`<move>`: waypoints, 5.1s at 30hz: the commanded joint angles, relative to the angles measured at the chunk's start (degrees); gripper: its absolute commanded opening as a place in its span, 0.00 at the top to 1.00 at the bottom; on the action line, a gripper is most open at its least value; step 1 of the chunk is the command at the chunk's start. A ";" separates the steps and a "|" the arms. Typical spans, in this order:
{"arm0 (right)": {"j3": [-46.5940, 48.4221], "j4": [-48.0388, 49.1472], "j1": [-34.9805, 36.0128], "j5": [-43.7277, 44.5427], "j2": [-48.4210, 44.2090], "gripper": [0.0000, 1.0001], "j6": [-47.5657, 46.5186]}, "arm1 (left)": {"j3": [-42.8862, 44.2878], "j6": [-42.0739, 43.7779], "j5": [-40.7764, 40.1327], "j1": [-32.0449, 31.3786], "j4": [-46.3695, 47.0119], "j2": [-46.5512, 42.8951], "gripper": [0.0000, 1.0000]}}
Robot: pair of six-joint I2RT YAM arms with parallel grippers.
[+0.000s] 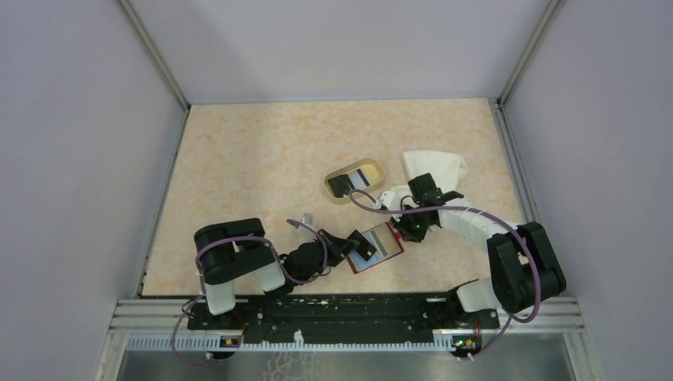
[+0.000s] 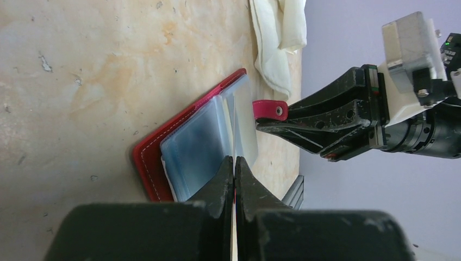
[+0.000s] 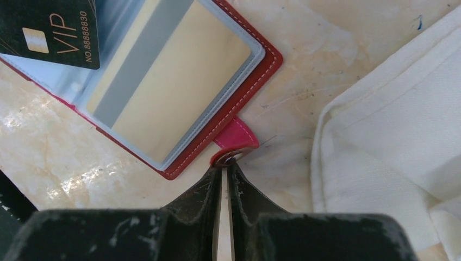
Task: Put the credit cards into the card holder
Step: Insert the credit card into the card holder.
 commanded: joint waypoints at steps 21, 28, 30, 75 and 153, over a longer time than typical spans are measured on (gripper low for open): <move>1.00 -0.02 2.54 1.05 3.57 0.92 -0.51 | 1.15 -1.68 2.30 -0.32 7.60 5.62 1.00; 1.10 -0.24 2.85 0.85 3.94 0.92 -0.47 | 0.18 -0.50 0.67 -0.28 12.35 6.46 1.00; 1.18 -0.27 2.89 0.85 3.94 0.92 -0.47 | 0.16 -0.49 0.59 -0.28 13.29 6.75 1.00; 1.36 -0.52 3.60 0.58 4.51 0.92 -0.20 | 5.84 -5.89 4.36 -0.30 1.03 8.26 1.00; -7.30 10.05 28.06 9.34 -9.09 1.00 -14.23 | 10.85 -12.78 12.18 2.05 1.11 16.59 0.78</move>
